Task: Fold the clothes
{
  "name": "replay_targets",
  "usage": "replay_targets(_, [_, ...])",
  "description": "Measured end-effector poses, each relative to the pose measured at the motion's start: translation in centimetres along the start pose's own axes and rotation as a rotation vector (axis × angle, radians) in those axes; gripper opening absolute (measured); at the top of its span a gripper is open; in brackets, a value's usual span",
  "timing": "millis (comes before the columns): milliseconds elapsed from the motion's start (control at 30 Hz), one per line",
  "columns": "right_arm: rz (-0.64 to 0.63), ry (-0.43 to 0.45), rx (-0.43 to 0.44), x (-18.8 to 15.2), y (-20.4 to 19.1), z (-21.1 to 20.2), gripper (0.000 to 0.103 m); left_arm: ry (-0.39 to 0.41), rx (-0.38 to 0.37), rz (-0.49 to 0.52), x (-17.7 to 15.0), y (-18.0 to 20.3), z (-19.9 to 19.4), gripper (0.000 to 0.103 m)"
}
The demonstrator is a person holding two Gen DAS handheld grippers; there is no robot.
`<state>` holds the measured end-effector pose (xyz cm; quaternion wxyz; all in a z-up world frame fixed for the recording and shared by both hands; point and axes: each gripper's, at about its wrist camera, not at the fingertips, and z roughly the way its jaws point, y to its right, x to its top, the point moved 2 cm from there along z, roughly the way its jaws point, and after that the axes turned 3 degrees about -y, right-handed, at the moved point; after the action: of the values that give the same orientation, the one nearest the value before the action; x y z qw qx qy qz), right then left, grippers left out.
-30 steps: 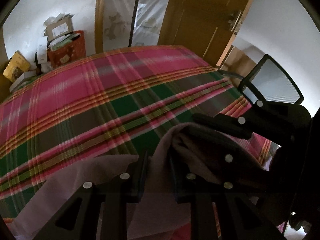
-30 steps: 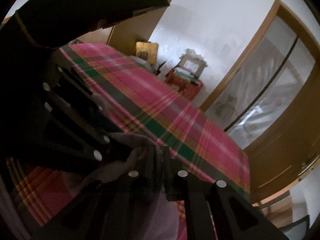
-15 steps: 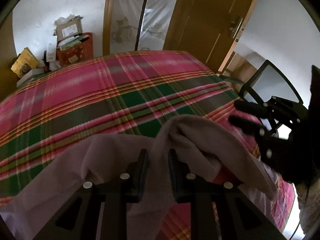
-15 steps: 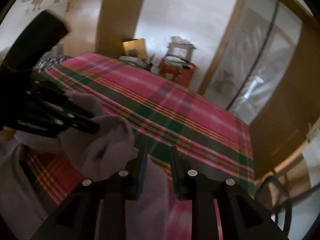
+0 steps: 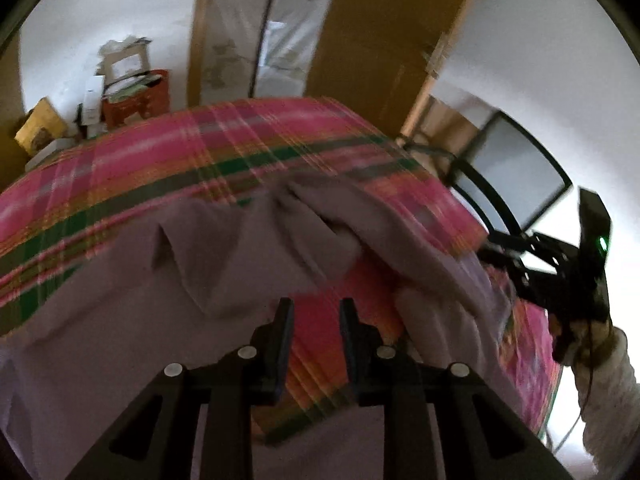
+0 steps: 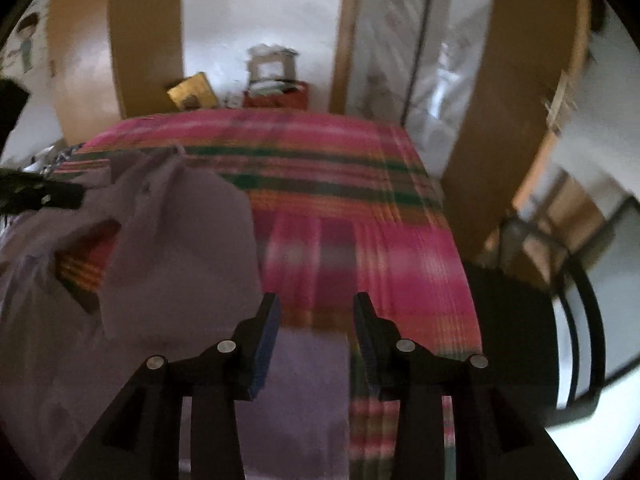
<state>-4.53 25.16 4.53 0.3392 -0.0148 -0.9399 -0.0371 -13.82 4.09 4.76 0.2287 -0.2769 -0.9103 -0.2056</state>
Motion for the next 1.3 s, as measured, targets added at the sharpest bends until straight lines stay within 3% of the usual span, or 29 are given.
replay_targets(167, [0.108, -0.008, 0.008, -2.4, 1.6, -0.6, 0.040, -0.048, 0.008, 0.093, -3.1, 3.0, 1.1, 0.023])
replay_targets(333, [0.158, -0.055, 0.004, -4.6, 2.0, 0.1, 0.041, -0.120, -0.054, 0.089, -4.8, 4.8, 2.9, 0.023])
replay_targets(567, [0.169, -0.058, 0.010, -5.4, 1.9, 0.4, 0.041, -0.135, -0.096, 0.087, -4.8, 5.9, 3.8, 0.023])
replay_targets(800, [0.217, -0.034, 0.109, -5.8, 1.9, 0.2, 0.041, -0.148, -0.108, 0.067, -4.6, 6.0, 4.3, 0.023])
replay_targets(1000, [0.217, -0.034, 0.130, -6.0, 1.5, -0.1, 0.026, -0.152, -0.109, 0.057, -4.8, 6.3, 4.6, 0.023])
replay_targets(1033, [0.218, -0.035, 0.134, -6.0, 1.5, -0.1, 0.015, -0.153, -0.109, 0.055, -4.8, 6.3, 4.6, 0.023])
replay_targets(1067, [0.220, -0.038, 0.138, -6.0, 1.5, -0.1, 0.011, -0.153, -0.110, 0.053, -4.8, 6.4, 4.7, 0.023])
replay_targets(1300, [0.236, 0.018, 0.135, -6.3, 1.8, -1.9, 0.010, -0.149, -0.125, 0.040, -4.9, 6.6, 4.5, 0.023])
